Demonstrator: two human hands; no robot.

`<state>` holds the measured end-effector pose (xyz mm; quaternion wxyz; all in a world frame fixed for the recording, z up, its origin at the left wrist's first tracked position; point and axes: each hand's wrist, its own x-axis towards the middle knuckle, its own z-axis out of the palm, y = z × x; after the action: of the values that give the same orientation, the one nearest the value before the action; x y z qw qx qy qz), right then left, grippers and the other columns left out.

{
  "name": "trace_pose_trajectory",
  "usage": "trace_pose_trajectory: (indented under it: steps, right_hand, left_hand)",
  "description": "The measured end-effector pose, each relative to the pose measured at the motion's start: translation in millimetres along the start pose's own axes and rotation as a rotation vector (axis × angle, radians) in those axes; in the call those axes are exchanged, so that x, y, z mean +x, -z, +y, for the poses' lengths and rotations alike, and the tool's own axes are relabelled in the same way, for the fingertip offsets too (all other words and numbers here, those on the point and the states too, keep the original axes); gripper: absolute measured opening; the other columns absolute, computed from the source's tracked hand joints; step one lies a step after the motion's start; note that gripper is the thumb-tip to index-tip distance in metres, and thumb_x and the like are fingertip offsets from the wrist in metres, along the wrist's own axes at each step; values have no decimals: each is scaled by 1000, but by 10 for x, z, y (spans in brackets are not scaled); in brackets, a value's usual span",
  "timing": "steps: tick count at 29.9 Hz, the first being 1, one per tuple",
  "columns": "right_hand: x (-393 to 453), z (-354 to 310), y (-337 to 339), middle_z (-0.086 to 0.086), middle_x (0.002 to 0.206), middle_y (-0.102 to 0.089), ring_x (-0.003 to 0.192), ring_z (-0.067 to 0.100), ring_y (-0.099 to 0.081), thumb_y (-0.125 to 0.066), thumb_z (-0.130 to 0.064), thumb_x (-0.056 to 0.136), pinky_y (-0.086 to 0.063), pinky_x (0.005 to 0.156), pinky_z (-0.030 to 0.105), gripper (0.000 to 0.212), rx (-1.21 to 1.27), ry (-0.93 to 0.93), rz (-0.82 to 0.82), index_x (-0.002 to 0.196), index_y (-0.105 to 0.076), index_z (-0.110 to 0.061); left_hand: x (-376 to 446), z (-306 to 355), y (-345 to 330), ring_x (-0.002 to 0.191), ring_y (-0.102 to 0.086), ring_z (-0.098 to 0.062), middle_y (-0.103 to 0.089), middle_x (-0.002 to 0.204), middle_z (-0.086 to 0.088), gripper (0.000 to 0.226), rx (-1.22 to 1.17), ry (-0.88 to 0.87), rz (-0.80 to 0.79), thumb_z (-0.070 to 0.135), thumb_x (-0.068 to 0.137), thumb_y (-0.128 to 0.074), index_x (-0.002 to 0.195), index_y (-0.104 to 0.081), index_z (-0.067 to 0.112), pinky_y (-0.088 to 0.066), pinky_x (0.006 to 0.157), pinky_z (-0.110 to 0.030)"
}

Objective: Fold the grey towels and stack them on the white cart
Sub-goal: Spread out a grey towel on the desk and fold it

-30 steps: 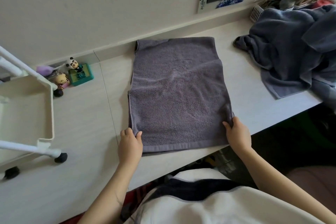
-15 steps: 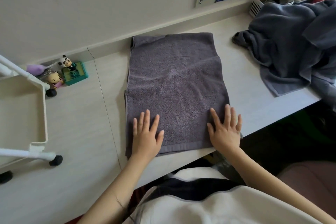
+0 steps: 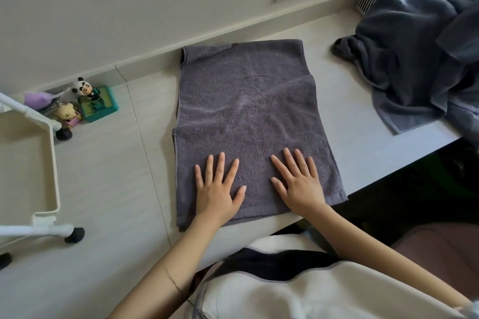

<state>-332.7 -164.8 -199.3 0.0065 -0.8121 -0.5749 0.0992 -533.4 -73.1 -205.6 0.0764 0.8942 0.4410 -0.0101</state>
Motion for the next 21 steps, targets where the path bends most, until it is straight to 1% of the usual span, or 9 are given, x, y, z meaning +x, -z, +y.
trace_pose_trajectory:
  steps: [4,7,9,11,12,14,17,19,21]
  right_hand:
    - [26,173,40,2,157,-16,146,26,-8,-12,-58,91,7,115,41,63,5,-162,-6,148,-20,-34]
    - [120,99,132,8,152,-32,141,31,-25,-22,-45,89,-1,115,44,61,29,-185,14,143,-39,-23]
    - [241,0,161,10,149,-37,139,31,-31,-27,-39,88,-7,114,43,58,63,-79,29,138,-46,-17]
    - [361,-81,169,9,151,-34,141,32,-27,-26,-41,90,-12,116,42,57,88,38,5,141,-43,-20]
    - [405,-88,162,8,150,-35,140,33,-28,-26,-43,91,-16,115,44,57,81,67,1,141,-43,-22]
    - [422,-43,157,9,138,-52,126,36,-46,-31,-45,90,-35,105,46,53,1,105,33,132,-54,-22]
    - [452,69,276,1,86,-66,75,27,-57,-35,-42,88,-43,74,37,40,-125,164,157,90,-68,-20]
    - [596,81,389,-1,71,-61,64,24,-53,-36,-39,88,-36,70,36,37,-110,171,223,74,-63,-19]
    - [806,41,436,0,80,-63,73,25,-57,-36,-37,87,-38,76,37,36,-69,169,232,81,-65,-18]
  left_hand:
    - [-54,-23,-12,138,-30,-37,-34,151,-9,69,11,37,-7,58,83,-38,144,-38,26,-6,111,-59]
    - [91,4,132,113,-56,-37,-62,120,-12,56,-74,18,88,46,81,-43,124,-61,14,-29,102,-48]
    - [298,27,232,99,-61,-35,-65,105,-11,47,-135,7,145,37,83,-43,114,-65,9,-33,93,-42]
    - [484,36,292,125,-47,-35,-51,135,-14,52,-96,-15,73,37,87,-38,132,-53,14,-21,108,-44]
    - [532,32,268,139,-28,-33,-30,152,-12,57,-53,-14,5,40,91,-34,144,-37,20,-8,115,-46]
    - [519,-9,182,145,-11,-30,-12,158,-5,60,-18,0,-86,47,93,-25,149,-21,26,-2,117,-50]
    - [487,-39,237,116,-55,-30,-60,126,-7,51,-84,-53,-5,43,88,-36,124,-60,16,-43,97,-45]
    - [608,-56,258,92,-62,-26,-66,100,-2,40,-150,-109,146,36,85,-43,106,-67,13,-44,85,-38]
    - [765,-78,293,97,-61,-27,-64,106,-4,37,-170,-127,176,30,84,-45,109,-66,13,-37,90,-36]
